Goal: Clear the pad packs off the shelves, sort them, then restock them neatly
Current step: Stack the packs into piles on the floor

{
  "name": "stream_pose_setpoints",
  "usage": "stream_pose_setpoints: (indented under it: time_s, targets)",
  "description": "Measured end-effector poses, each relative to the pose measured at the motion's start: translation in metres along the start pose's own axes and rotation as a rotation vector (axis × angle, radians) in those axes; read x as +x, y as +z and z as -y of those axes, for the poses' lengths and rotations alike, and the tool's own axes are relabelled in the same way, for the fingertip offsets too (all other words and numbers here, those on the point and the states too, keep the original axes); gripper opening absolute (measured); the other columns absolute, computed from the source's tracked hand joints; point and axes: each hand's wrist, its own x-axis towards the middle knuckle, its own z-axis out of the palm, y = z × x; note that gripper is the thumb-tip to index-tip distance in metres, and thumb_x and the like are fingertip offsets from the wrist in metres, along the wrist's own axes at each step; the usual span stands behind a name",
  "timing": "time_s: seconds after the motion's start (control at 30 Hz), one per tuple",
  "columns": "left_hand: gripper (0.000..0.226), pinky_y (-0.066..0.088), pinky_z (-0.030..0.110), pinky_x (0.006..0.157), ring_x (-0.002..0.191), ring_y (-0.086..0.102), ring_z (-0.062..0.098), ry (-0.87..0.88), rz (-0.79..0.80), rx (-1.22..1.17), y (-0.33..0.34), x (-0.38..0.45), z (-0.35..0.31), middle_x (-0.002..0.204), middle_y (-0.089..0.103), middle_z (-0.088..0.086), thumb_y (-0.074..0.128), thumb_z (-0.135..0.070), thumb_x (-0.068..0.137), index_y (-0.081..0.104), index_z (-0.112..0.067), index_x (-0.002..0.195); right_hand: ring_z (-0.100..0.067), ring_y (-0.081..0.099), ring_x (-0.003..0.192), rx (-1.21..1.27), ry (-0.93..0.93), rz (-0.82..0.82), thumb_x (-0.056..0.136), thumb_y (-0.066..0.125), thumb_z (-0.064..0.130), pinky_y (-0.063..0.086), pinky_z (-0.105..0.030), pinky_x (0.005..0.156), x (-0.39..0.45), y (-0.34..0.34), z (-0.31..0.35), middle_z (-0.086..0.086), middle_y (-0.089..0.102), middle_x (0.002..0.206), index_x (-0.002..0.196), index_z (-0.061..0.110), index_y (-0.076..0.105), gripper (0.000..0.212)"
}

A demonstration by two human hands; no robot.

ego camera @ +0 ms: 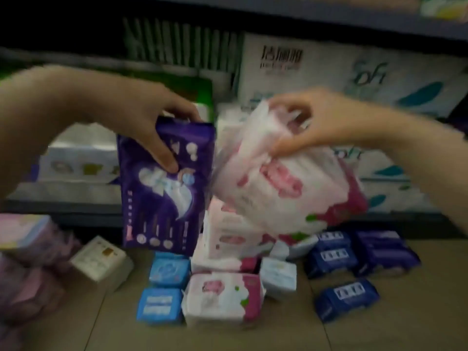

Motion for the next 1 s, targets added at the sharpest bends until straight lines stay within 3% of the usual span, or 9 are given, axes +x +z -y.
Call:
stream_pose_setpoints:
  time_s: [0.1,0.2,0.3,0.4,0.5,0.73,0.8,0.9,1.0]
  targets:
    - [0.056,0.053,0.017,0.065,0.073,0.065,-0.003,-0.016,0.176,0.066,0.046,0.025,0.021,0.087,0.068,-0.021,0.087,-0.033,0.05,0.056,-0.039,0.097,0.003,0.04,0.114,-0.086,-0.042,0.254,0.072,0.074,0.047,0.028,-0.014,0.092,-0.002,0.085,-0.017,0.014,0.04,0.14,0.141,0.033,0.036,0.08]
    - [0.062,0.051,0.026,0.084,0.084,0.064,0.002,-0.03,0.26,0.07,0.072,0.047,0.04,0.097,0.063,-0.021,0.086,-0.033,0.055,0.052,-0.037,0.107,-0.012,0.041,0.125,-0.131,-0.092,0.225,0.073,0.073,0.049,0.031,-0.021,0.095,0.01,0.154,-0.031,0.005,0.043,0.142,0.143,0.027,0.035,0.083]
    - [0.059,0.049,0.024,0.082,0.086,0.063,0.004,-0.054,0.314,0.11,0.077,0.053,0.052,0.096,0.063,-0.019,0.086,-0.035,0.056,0.051,-0.041,0.103,-0.028,0.041,0.125,-0.168,-0.086,0.195,0.074,0.068,0.057,0.035,-0.035,0.102,0.014,0.219,-0.038,-0.006,0.039,0.143,0.146,0.024,0.027,0.09]
    - [0.062,0.051,0.027,0.083,0.087,0.064,0.008,-0.076,0.298,0.109,0.076,0.048,0.072,0.097,0.065,-0.016,0.086,-0.038,0.05,0.052,-0.04,0.102,-0.033,0.026,0.137,-0.307,-0.198,0.252,0.083,0.052,0.062,0.021,-0.04,0.113,0.015,0.266,-0.034,-0.013,0.023,0.153,0.15,0.018,0.014,0.089]
    - [0.061,0.053,0.028,0.078,0.083,0.066,0.008,-0.075,0.236,0.016,0.068,0.036,0.084,0.092,0.067,-0.015,0.084,-0.038,0.044,0.055,-0.041,0.097,-0.03,0.036,0.131,-0.322,-0.237,0.265,0.082,0.054,0.062,0.029,-0.038,0.109,0.026,0.258,-0.025,-0.011,0.039,0.144,0.146,0.014,0.027,0.085]
    - [0.047,0.057,0.025,0.066,0.088,0.07,0.012,0.262,0.14,-0.438,0.043,0.028,0.056,0.099,0.072,-0.006,0.085,-0.032,0.049,0.067,-0.039,0.091,-0.016,0.056,0.118,0.957,-0.004,0.473,0.062,0.079,0.055,0.04,-0.036,0.107,0.042,0.153,-0.047,-0.001,0.06,0.127,0.124,0.026,0.054,0.073]
    - [0.044,0.055,0.021,0.069,0.091,0.069,0.01,0.374,0.134,-0.598,0.044,0.034,0.037,0.1,0.072,-0.008,0.085,-0.034,0.05,0.068,-0.042,0.09,-0.012,0.062,0.109,1.18,-0.021,0.577,0.051,0.086,0.051,0.048,-0.03,0.098,0.032,0.14,-0.061,0.003,0.066,0.117,0.114,0.026,0.065,0.072]
    - [0.047,0.054,0.019,0.071,0.096,0.067,0.008,0.453,0.117,-0.707,0.055,0.054,0.01,0.097,0.07,-0.014,0.084,-0.027,0.053,0.065,-0.043,0.092,-0.007,0.07,0.069,1.483,0.081,0.521,0.015,0.096,0.039,0.056,-0.021,0.062,0.013,0.133,-0.084,0.003,0.074,0.075,0.068,0.017,0.078,0.06]
    - [0.056,0.054,0.02,0.075,0.101,0.063,0.003,0.388,-0.074,-0.78,0.081,0.085,-0.013,0.1,0.068,-0.018,0.07,-0.002,0.059,0.057,-0.036,0.102,-0.012,0.069,0.059,1.478,0.224,0.365,0.016,0.096,0.025,0.056,-0.024,0.052,-0.011,0.122,-0.1,-0.005,0.073,0.071,0.071,0.009,0.077,0.061]
